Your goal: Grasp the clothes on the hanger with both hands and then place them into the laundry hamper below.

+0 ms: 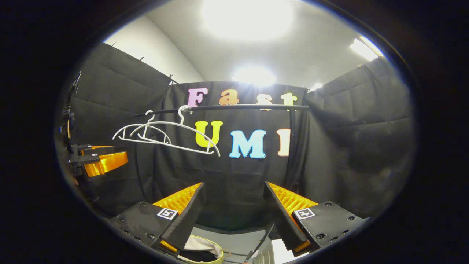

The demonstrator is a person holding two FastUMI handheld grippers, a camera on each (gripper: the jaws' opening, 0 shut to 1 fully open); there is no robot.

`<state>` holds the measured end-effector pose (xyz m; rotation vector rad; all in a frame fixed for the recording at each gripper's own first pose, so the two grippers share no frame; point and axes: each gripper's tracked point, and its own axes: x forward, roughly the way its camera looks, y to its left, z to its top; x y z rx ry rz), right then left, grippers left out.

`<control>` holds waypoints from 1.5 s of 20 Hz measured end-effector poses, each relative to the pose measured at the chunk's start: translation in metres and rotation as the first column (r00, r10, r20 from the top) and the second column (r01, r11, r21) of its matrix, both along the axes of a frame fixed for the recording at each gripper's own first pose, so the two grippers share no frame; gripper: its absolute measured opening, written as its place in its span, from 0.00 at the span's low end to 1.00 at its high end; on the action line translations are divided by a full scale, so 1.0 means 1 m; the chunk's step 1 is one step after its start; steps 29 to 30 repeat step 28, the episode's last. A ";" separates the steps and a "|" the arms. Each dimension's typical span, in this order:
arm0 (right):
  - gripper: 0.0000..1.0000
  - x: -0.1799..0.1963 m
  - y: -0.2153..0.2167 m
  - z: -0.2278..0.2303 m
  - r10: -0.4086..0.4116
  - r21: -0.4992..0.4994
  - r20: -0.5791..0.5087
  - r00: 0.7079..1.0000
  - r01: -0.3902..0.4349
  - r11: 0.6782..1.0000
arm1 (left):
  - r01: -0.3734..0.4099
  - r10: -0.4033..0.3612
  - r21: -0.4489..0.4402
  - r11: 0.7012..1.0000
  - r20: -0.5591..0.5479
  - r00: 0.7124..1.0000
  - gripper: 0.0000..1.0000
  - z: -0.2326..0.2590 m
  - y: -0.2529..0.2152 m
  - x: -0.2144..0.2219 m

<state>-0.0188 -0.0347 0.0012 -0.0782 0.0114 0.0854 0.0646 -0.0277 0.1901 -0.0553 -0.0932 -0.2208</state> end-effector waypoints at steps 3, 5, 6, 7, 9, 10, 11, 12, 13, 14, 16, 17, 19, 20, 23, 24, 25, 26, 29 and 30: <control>0.97 -0.013 -0.015 0.001 -0.007 0.012 0.022 1.000 0.007 1.000 | -0.035 0.035 0.000 0.999 -0.006 0.999 0.94 -0.001 0.003 -0.003; 0.97 -0.016 -0.023 0.000 -0.017 0.030 0.021 1.000 0.016 0.999 | -0.061 0.061 0.004 0.998 -0.004 0.998 0.94 0.002 0.005 -0.010; 0.96 -0.019 -0.028 0.001 -0.025 0.036 0.023 0.999 0.024 0.999 | -0.069 0.069 0.005 0.998 -0.003 0.998 0.94 0.003 0.005 -0.015; 0.97 -0.021 -0.031 0.001 -0.028 0.039 0.025 0.999 0.027 0.999 | -0.078 0.078 0.007 0.997 -0.004 0.997 0.94 0.004 0.006 -0.017; 0.97 -0.022 -0.037 0.001 -0.036 0.042 0.028 0.999 0.035 0.999 | -0.089 0.089 0.012 0.996 -0.009 0.996 0.94 0.005 0.005 -0.022; 1.00 -0.022 -0.040 0.000 -0.040 0.045 0.026 0.999 0.038 0.998 | -0.089 0.089 0.012 0.996 -0.008 0.996 0.94 0.006 0.003 -0.021; 0.99 -0.021 -0.042 0.000 -0.044 0.049 0.024 0.999 0.043 0.998 | -0.088 0.088 0.012 0.996 -0.009 0.996 0.94 0.007 0.002 -0.021; 0.99 -0.022 -0.045 -0.001 -0.050 0.052 0.021 0.999 0.048 0.997 | -0.087 0.087 0.013 0.996 -0.008 0.996 0.94 0.008 0.001 -0.019; 0.99 -0.021 -0.047 0.000 -0.054 0.057 0.023 0.998 0.052 0.997 | -0.085 0.085 0.015 0.996 -0.006 0.996 0.94 0.008 0.001 -0.018; 0.99 -0.021 -0.048 0.000 -0.057 0.058 0.024 0.998 0.056 0.997 | -0.085 0.085 0.020 0.996 -0.007 0.996 0.94 0.006 0.002 -0.019; 0.99 -0.019 -0.053 0.003 -0.071 0.058 0.028 0.997 0.069 0.996 | -0.085 0.086 0.029 0.996 -0.015 0.996 0.94 0.003 0.005 -0.017; 0.99 -0.018 -0.055 0.004 -0.077 0.058 0.031 0.997 0.076 0.995 | -0.085 0.085 0.030 0.996 -0.018 0.996 0.94 0.002 0.006 -0.015; 0.99 -0.017 -0.058 0.005 -0.090 0.060 0.035 0.995 0.087 0.994 | -0.084 0.085 0.028 0.996 -0.023 0.996 0.94 0.002 0.008 -0.013; 0.99 -0.018 -0.060 0.004 -0.095 0.060 0.036 0.995 0.093 0.994 | -0.082 0.083 0.029 0.996 -0.024 0.996 0.94 0.001 0.008 -0.011; 0.99 -0.015 -0.064 0.004 -0.106 0.060 0.032 0.994 0.104 0.993 | -0.073 0.074 0.036 0.997 -0.023 0.997 0.94 0.003 0.007 -0.004; 0.99 -0.015 -0.063 0.005 -0.106 0.058 0.032 0.994 0.104 0.993 | -0.071 0.072 0.037 0.997 -0.021 0.997 0.94 0.003 0.007 -0.004; 0.99 -0.013 -0.064 0.005 -0.110 0.055 0.034 0.993 0.108 0.993 | -0.067 0.067 0.036 0.997 -0.020 0.998 0.94 0.004 0.006 -0.004; 0.99 -0.012 -0.065 0.006 -0.115 0.051 0.036 0.993 0.113 0.992 | -0.064 0.065 0.036 0.997 -0.017 0.998 0.94 0.005 0.007 -0.005; 0.99 -0.011 -0.065 0.006 -0.121 0.051 0.040 0.992 0.119 0.992 | -0.060 0.060 0.041 0.997 -0.014 0.998 0.94 0.006 0.006 -0.004; 0.99 -0.011 -0.065 0.006 -0.121 0.051 0.040 0.992 0.119 0.992 | -0.060 0.060 0.041 0.997 -0.014 0.998 0.94 0.006 0.006 -0.004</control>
